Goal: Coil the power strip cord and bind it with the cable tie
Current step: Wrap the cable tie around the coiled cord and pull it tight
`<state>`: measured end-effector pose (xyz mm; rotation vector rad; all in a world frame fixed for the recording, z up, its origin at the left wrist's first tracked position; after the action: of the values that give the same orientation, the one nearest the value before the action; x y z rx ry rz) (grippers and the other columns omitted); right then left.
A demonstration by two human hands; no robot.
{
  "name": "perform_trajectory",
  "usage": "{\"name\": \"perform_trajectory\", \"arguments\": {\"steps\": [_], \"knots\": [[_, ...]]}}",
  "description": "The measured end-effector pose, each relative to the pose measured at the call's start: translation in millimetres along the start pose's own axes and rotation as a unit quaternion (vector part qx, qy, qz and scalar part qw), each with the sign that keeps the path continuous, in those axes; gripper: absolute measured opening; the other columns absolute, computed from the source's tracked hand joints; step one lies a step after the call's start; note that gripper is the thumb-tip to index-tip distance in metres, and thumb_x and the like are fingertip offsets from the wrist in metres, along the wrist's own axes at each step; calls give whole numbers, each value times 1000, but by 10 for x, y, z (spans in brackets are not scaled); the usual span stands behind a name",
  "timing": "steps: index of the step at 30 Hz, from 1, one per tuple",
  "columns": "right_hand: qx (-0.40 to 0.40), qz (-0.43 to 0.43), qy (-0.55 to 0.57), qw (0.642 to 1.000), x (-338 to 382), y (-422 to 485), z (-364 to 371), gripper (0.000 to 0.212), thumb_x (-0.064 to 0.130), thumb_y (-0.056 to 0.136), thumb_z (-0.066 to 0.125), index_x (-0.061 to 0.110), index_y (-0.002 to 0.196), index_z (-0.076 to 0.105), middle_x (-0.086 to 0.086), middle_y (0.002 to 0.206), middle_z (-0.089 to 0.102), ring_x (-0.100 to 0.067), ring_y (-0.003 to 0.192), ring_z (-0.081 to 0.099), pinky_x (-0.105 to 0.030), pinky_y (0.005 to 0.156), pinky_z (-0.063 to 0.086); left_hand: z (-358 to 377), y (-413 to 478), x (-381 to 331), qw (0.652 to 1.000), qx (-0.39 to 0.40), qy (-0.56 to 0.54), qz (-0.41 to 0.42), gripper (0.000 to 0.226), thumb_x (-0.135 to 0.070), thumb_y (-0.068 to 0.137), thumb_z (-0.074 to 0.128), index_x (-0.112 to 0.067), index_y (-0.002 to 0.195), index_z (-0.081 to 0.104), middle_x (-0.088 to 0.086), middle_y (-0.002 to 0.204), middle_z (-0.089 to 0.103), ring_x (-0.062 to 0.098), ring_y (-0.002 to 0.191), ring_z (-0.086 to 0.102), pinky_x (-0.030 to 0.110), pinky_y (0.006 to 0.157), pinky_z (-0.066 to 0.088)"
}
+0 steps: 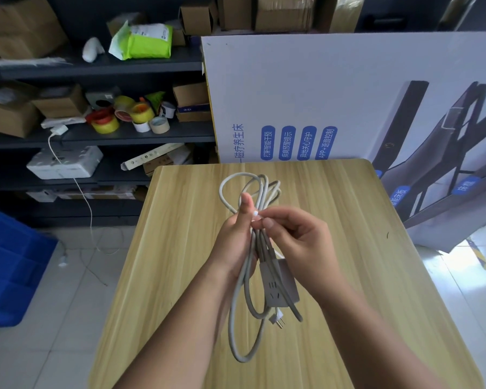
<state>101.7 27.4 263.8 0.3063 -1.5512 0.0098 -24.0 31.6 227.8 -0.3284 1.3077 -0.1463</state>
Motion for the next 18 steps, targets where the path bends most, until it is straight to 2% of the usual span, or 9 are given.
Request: {"name": "perform_trajectory", "arguments": {"steps": [3, 6, 9, 11, 12, 16, 18], "knots": [[-5, -4, 1, 1000, 21, -3, 6, 26, -4, 90, 64, 20, 90, 75, -3, 84, 79, -18, 87, 76, -33, 82, 60, 11, -1, -18, 1000, 7, -7, -4, 107, -89, 50, 62, -2, 113, 68, 32, 111, 68, 43, 108, 67, 60, 103, 45], [-6, 4, 10, 1000, 49, -3, 10, 24, -3, 91, 65, 18, 91, 75, -3, 84, 79, -16, 87, 76, -30, 80, 59, 10, -4, -16, 1000, 7, -2, -4, 105, -88, 50, 63, -4, 114, 68, 25, 106, 73, 37, 103, 71, 50, 95, 52], [-8, 7, 8, 1000, 67, -2, 6, 25, -1, 91, 66, 23, 89, 74, -2, 82, 79, -24, 83, 75, -38, 77, 61, 4, -6, -25, 1000, 0, 15, 5, 98, -86, 55, 63, -5, 109, 70, 21, 98, 75, 36, 97, 72, 48, 86, 54], [-3, 9, 3, 1000, 59, 4, 1, 26, 0, 91, 66, 25, 88, 74, -1, 81, 79, -29, 82, 74, -43, 76, 60, -2, -10, -31, 1000, -10, 19, 11, 100, -87, 52, 64, -4, 108, 70, 16, 89, 74, 32, 89, 71, 40, 75, 53], [1, 12, 5, 1000, 56, 6, 2, 25, 0, 91, 67, 24, 87, 74, -1, 81, 79, -29, 82, 75, -43, 77, 60, -6, -10, -30, 1000, -16, 16, 13, 102, -88, 50, 65, -3, 107, 69, 16, 88, 73, 32, 89, 71, 39, 75, 52], [18, 34, 36, 999, 53, 14, 5, 23, -3, 90, 66, 19, 87, 73, -5, 84, 80, -18, 86, 76, -28, 78, 59, 20, -25, -47, 1000, -19, -16, 0, 108, -86, 47, 68, 3, 109, 66, 33, 103, 68, 44, 103, 68, 50, 88, 52], [22, 40, 45, 998, 50, 22, 2, 24, -4, 90, 66, 18, 87, 73, -5, 84, 80, -16, 88, 76, -25, 80, 57, 30, -19, -48, 1000, -8, -29, -5, 111, -86, 45, 69, 4, 110, 65, 27, 96, 68, 38, 94, 70, 44, 80, 55]]}}
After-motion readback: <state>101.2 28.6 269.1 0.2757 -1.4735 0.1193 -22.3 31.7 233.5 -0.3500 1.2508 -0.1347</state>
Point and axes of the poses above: each hand's wrist, its own y-axis towards the middle knuckle, its own z-axis out of the palm, x = y × z, the point moved 2 cm from there along y, towards the middle knuckle
